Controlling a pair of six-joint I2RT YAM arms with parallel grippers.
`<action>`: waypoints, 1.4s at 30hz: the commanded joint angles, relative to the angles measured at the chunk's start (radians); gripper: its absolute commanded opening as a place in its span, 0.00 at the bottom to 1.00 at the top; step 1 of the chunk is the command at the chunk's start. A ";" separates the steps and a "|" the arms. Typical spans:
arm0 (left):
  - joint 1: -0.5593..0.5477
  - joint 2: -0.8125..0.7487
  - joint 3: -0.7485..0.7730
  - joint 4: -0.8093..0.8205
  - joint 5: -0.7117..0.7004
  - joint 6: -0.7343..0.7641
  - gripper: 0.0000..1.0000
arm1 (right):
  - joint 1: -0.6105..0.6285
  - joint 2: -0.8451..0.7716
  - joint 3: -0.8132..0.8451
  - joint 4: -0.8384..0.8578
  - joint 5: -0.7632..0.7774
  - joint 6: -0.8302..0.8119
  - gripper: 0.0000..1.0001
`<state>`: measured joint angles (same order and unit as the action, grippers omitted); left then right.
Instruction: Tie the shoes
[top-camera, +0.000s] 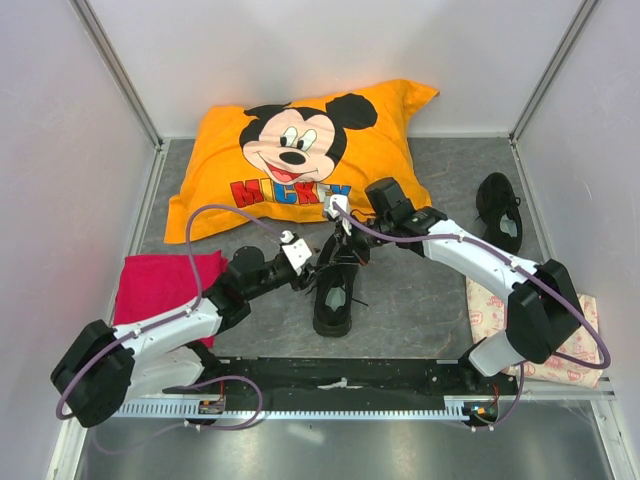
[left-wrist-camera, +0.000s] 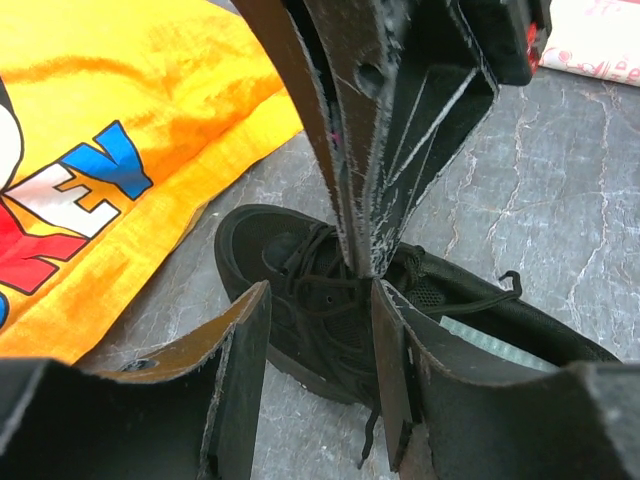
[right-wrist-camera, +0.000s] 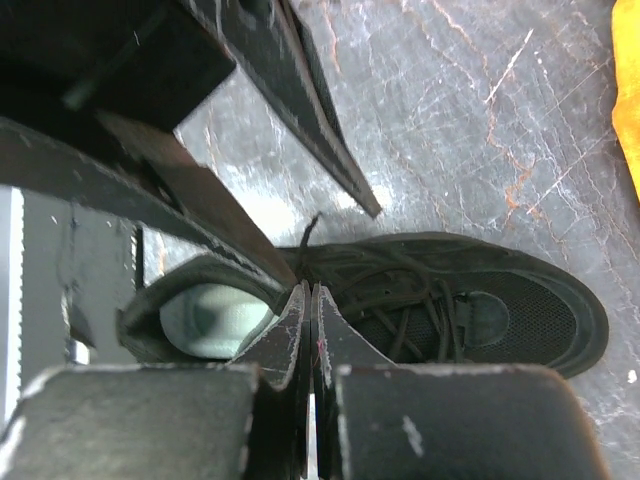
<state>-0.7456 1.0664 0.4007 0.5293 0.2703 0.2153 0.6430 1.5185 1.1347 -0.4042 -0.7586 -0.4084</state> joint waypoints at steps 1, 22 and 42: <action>-0.003 0.029 0.013 0.095 0.007 -0.021 0.50 | -0.003 -0.046 -0.012 0.079 -0.010 0.120 0.00; -0.003 0.047 0.012 0.112 0.021 -0.116 0.52 | -0.003 -0.047 -0.027 0.117 0.008 0.166 0.00; -0.008 0.026 -0.014 0.103 -0.016 -0.111 0.14 | -0.006 -0.055 -0.044 0.123 0.021 0.172 0.00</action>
<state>-0.7525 1.1336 0.3981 0.5968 0.2447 0.0937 0.6376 1.4944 1.1027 -0.2924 -0.7341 -0.2390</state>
